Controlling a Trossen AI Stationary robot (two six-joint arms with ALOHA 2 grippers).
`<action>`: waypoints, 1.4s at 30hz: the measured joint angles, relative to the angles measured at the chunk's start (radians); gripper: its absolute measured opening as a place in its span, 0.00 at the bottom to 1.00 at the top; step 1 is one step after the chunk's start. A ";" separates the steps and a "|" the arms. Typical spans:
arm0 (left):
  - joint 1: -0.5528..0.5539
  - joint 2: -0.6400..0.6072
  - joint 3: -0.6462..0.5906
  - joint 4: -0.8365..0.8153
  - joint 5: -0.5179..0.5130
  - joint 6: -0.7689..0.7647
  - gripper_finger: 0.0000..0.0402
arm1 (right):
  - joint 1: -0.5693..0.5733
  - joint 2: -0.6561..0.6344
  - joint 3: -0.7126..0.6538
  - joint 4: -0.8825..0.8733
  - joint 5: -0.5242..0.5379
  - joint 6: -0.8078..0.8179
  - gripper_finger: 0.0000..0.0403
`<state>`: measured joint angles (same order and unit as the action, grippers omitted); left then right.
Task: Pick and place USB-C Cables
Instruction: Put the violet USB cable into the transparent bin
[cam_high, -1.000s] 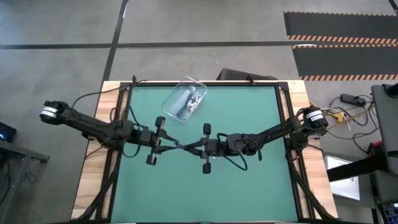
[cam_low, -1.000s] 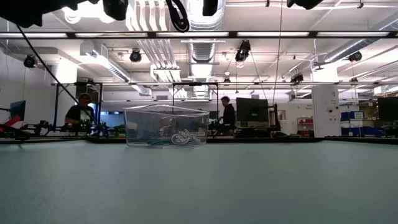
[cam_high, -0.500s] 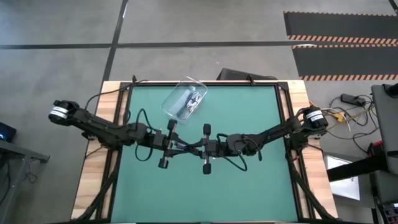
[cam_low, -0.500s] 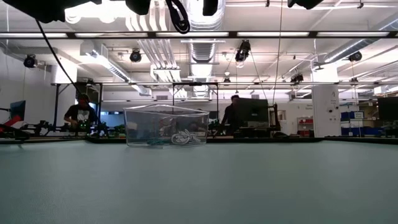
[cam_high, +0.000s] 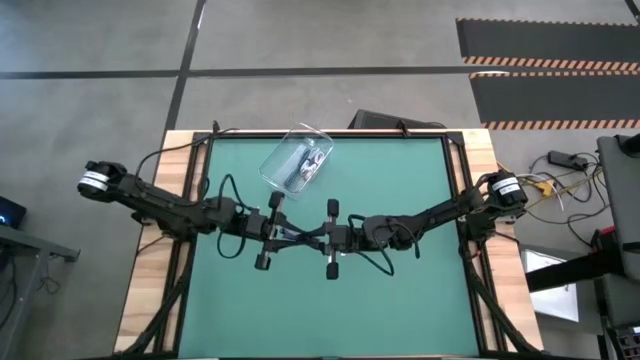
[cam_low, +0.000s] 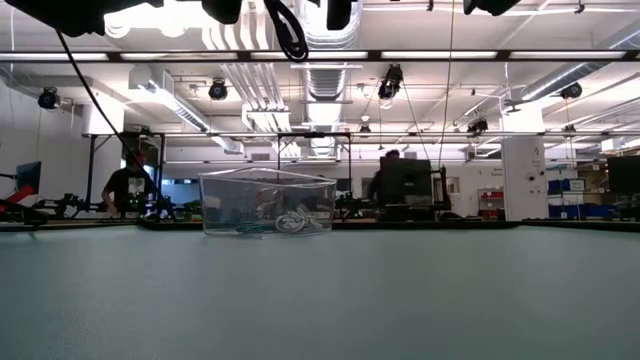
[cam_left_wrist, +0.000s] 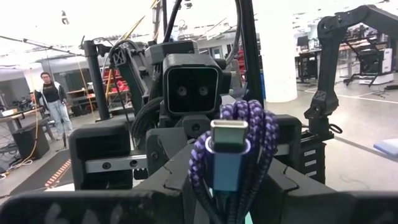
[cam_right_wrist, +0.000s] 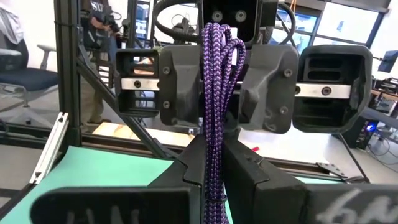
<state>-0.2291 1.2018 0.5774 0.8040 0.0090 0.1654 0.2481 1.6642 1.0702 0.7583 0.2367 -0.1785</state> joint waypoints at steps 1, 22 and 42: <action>0.000 0.000 0.000 0.000 0.000 0.000 0.23 | 0.000 0.000 0.000 -0.001 0.000 0.000 0.07; 0.000 0.000 -0.001 -0.007 -0.010 -0.001 0.02 | 0.000 0.000 -0.001 -0.036 0.043 0.008 0.08; -0.001 0.000 -0.002 -0.009 -0.036 -0.027 0.01 | 0.000 -0.079 -0.003 -0.352 0.080 0.132 0.50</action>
<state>-0.2296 1.2015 0.5758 0.7949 -0.0271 0.1385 0.2481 1.5853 1.0676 0.4064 0.3171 -0.0466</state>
